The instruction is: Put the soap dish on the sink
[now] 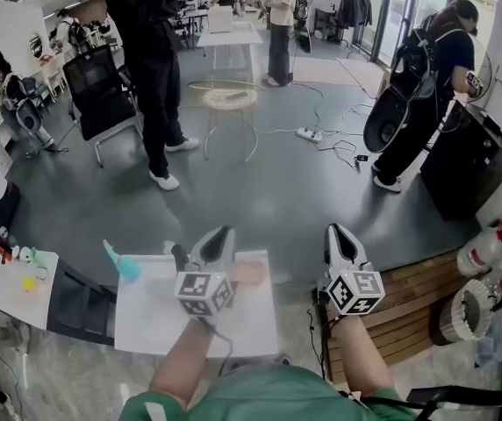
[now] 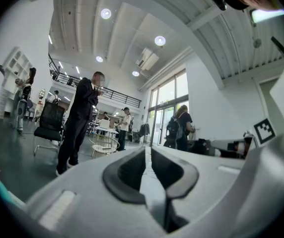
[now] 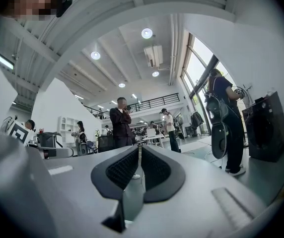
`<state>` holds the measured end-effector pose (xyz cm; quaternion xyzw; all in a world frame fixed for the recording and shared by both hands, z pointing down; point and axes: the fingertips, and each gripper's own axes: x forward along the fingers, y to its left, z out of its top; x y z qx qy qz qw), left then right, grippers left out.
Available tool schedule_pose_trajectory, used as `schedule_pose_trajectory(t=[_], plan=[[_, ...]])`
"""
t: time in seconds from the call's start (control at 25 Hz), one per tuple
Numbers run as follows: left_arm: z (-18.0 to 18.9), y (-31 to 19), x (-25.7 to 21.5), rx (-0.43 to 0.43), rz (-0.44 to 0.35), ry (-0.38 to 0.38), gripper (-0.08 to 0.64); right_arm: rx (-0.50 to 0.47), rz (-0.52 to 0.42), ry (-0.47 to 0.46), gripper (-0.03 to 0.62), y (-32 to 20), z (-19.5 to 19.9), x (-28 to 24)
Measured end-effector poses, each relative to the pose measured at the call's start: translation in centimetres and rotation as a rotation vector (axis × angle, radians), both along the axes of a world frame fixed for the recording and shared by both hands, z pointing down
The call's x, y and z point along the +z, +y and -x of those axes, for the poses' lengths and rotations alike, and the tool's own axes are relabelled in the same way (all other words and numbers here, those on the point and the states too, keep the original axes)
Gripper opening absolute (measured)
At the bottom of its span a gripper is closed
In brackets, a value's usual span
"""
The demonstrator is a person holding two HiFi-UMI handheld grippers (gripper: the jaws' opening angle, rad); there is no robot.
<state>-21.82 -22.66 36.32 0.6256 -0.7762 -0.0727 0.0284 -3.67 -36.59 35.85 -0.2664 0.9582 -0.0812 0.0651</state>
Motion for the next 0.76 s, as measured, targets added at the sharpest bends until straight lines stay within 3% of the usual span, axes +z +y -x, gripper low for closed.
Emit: schedule_pose_trajectory(t=[0.76], plan=[[1.6,-0.7,2.0,-0.001,0.021,0.02,0.029,0.002,0.011,0.029,0.018,-0.5,1.6,1.4]])
